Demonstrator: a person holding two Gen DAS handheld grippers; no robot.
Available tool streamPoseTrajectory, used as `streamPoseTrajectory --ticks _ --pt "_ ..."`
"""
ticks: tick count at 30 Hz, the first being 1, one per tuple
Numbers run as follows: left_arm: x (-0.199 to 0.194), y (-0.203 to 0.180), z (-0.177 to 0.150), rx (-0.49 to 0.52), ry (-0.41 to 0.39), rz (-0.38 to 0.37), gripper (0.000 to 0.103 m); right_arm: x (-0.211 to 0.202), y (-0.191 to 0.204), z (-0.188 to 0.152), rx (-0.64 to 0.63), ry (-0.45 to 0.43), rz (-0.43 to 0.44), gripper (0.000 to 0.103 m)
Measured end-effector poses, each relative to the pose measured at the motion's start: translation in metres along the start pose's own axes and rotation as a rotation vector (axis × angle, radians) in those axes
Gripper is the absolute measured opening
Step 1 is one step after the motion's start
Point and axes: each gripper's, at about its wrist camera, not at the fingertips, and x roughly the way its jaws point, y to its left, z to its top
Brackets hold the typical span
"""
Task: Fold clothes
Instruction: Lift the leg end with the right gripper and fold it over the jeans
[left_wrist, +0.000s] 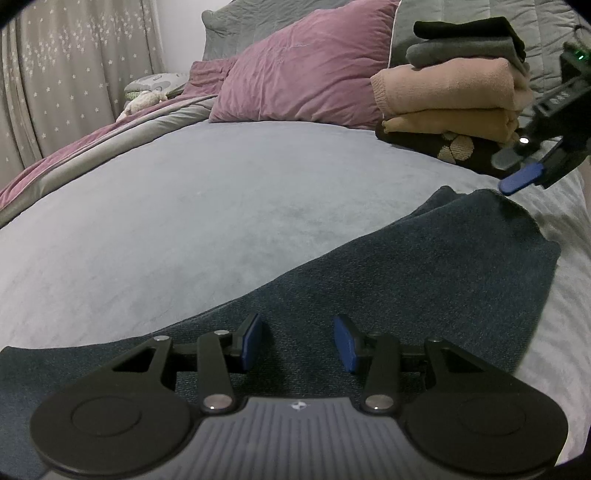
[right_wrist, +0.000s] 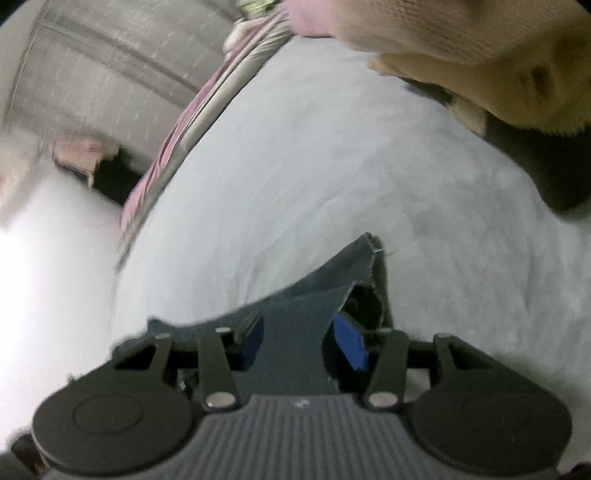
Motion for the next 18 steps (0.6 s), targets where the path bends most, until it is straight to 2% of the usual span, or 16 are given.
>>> streamPoseTrajectory --ticks 4,9,12,18 --pt "0.001 0.001 0.0 -0.004 0.001 -0.001 0.044 0.008 -0.012 0.002 0.047 0.012 0.0 0.042" --pt "0.002 0.0 0.001 -0.006 0.002 0.0 0.044 0.022 -0.019 0.003 0.094 0.04 0.077 0.04" --pt "0.002 0.0 0.0 -0.005 0.002 0.001 0.044 0.032 -0.021 0.005 0.096 0.057 0.059 0.04" --pt "0.001 0.001 0.0 -0.003 0.003 0.002 0.045 0.062 -0.033 0.01 0.173 0.085 0.109 0.04"
